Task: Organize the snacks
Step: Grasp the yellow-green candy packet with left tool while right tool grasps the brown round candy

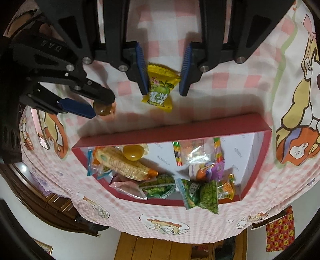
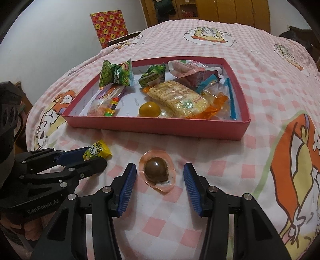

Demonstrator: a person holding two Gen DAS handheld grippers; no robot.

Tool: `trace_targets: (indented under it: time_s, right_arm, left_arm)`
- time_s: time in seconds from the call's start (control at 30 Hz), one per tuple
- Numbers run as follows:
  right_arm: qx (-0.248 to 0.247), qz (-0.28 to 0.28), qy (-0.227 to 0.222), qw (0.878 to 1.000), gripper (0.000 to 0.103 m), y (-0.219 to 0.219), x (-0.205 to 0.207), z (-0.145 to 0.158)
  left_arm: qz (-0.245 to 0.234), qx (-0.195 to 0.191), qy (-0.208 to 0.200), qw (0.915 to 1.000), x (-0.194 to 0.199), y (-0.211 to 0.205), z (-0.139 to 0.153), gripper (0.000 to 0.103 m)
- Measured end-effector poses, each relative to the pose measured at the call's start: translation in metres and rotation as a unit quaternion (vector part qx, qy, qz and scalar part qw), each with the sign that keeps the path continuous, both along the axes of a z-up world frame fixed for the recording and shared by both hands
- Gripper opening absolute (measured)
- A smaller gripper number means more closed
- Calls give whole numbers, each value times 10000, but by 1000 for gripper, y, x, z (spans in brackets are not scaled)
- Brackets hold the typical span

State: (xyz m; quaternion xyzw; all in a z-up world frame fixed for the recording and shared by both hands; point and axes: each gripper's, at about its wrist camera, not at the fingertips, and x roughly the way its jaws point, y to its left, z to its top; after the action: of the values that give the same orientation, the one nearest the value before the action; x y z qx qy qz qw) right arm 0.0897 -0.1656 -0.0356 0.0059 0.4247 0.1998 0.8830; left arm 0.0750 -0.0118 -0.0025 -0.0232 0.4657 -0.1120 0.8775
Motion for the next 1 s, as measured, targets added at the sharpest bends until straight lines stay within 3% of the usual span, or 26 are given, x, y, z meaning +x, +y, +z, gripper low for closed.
trace_targets:
  time_s: [0.17, 0.23, 0.73, 1.0]
  right_arm:
    - [-101, 42, -78, 9999, 43, 6, 0, -2]
    - [-114, 16, -97, 9999, 33, 6, 0, -3]
    - [412, 110, -114, 9990, 31, -3, -15, 12]
    - [516, 284, -188, 9981, 31, 5, -15, 26]
  left_arm:
    - [49, 70, -90, 9999, -1, -3, -2, 34]
    - [74, 35, -126, 9999, -2, -2, -2, 34]
    - [86, -457, -321, 9984, -13, 14, 25, 29]
    - [239, -335, -573, 9975, -6, 21, 44, 29]
